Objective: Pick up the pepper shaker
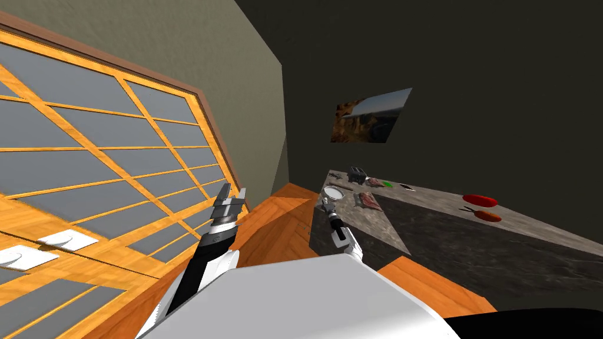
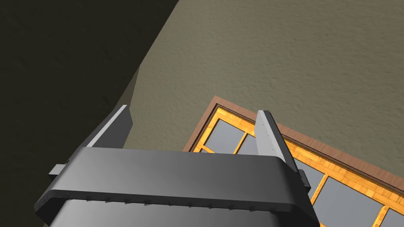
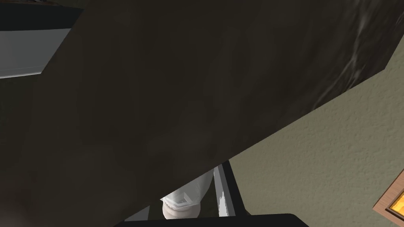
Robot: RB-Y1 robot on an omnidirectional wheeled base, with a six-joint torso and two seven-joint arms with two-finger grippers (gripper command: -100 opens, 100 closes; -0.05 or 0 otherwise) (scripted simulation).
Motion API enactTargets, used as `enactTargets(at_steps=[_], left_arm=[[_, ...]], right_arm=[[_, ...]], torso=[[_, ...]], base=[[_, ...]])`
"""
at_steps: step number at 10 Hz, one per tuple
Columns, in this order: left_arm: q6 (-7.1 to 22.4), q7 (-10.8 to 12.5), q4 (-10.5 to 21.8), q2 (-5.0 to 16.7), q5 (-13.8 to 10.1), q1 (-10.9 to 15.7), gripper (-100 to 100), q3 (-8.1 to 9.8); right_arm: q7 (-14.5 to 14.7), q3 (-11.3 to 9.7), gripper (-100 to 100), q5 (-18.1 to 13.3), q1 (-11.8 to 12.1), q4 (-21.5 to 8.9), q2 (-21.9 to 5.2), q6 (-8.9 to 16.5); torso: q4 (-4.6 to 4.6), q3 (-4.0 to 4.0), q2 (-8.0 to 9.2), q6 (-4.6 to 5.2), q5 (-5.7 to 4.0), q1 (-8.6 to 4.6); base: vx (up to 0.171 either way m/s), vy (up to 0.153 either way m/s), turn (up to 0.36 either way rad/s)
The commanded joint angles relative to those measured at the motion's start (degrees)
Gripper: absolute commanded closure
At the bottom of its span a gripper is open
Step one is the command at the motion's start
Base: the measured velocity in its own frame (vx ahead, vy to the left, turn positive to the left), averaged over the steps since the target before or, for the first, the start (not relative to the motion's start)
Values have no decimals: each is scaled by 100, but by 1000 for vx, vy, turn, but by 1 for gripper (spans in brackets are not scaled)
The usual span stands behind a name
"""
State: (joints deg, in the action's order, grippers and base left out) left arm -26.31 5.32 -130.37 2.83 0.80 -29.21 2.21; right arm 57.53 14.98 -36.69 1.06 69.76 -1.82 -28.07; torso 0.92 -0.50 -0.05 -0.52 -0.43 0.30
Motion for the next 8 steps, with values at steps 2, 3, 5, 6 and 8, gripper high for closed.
enactTargets(at_steps=[2,3,5,6,8], left_arm=[[0,0,0,0,0,-2,0,1],[0,0,0,0,0,-1,0,0],[0,0,0,0,0,-1,0,0],[0,0,0,0,0,-1,0,0],[0,0,0,0,0,-1,0,1]], right_arm=[[-95,411,100,81,173,24,-140,-88],[-95,422,100,81,173,24,-140,-88],[-209,824,100,171,396,144,-306,-159],[-209,876,100,171,396,144,-306,-159],[-243,992,100,204,458,140,-382,-208]], torso=[[9,-6,-4,14,-3,-5],[8,-7,-7,10,-2,-5],[12,-14,-17,4,-8,-12],[19,-18,-17,-3,-13,-5],[19,-22,-26,0,-11,-8]], base=[[-41,43,218],[-31,32,145],[-48,48,371],[-42,43,150],[-25,35,178]])
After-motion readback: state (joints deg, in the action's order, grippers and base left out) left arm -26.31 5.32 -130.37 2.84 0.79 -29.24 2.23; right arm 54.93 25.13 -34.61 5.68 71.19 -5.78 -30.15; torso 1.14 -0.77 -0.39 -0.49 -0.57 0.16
